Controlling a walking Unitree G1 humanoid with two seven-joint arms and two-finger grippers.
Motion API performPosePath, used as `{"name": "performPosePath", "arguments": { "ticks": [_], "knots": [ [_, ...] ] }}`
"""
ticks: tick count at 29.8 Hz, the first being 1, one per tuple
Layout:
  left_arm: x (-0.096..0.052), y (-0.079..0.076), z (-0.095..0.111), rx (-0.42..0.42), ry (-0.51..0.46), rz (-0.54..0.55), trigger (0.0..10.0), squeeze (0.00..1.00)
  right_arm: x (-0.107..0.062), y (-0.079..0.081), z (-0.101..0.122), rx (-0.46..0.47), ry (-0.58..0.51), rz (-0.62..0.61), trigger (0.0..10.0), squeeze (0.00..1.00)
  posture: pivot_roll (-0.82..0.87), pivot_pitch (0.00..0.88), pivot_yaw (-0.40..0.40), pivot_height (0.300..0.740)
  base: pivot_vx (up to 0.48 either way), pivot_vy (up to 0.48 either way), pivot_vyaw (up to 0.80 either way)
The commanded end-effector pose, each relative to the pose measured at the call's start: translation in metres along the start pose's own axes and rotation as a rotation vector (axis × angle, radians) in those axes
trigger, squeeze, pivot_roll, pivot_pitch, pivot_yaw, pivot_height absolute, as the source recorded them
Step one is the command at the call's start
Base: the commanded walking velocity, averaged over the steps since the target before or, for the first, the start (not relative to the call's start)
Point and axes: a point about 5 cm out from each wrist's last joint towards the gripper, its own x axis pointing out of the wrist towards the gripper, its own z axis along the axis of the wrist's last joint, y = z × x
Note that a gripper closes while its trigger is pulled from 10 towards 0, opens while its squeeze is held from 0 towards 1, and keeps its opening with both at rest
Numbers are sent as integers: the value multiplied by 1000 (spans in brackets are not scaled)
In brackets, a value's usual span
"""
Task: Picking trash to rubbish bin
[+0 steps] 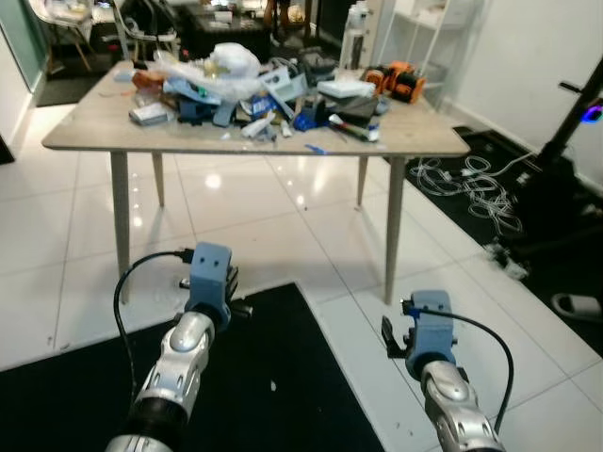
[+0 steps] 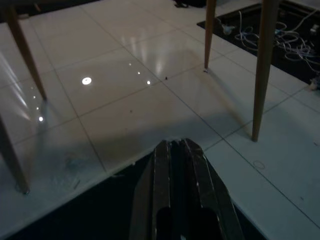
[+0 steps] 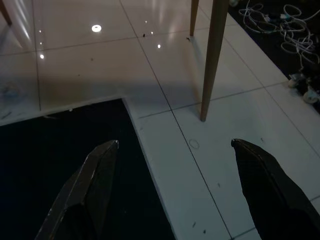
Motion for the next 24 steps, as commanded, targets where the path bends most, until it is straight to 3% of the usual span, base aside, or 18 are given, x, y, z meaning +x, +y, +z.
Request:
{"name": "performPosePath", "arguments": {
  "ticks": [1, 8, 15, 17, 24],
  "knots": [
    [-1, -3, -2, 13, 6, -9, 10000, 0, 0, -5, 4, 7, -12, -17, 10000, 0, -98, 56, -9, 740, 405, 0, 0],
    [-1, -3, -3, 13, 9, -10, 10000, 0, 3, -2, 18, -41, -56, 26, 10000, 0, -100, 57, -8, 740, 406, 0, 0],
    [-1, -3, -2, 15, 4, -13, 10000, 0, 8, 2, 42, -54, -137, 47, 10000, 0, -99, 59, -9, 740, 408, 0, 719],
    [-1, -3, -2, 16, 2, -12, 10000, 0, 9, 1, 43, -8, -144, 40, 10000, 0, -99, 58, -11, 740, 405, 0, 0],
    [-1, -2, 6, 10, -23, -8, 10000, 0, 7, -1, 52, -37, -189, 49, 10000, 0, -98, 63, -13, 740, 398, 0, 0]
  ]
}}
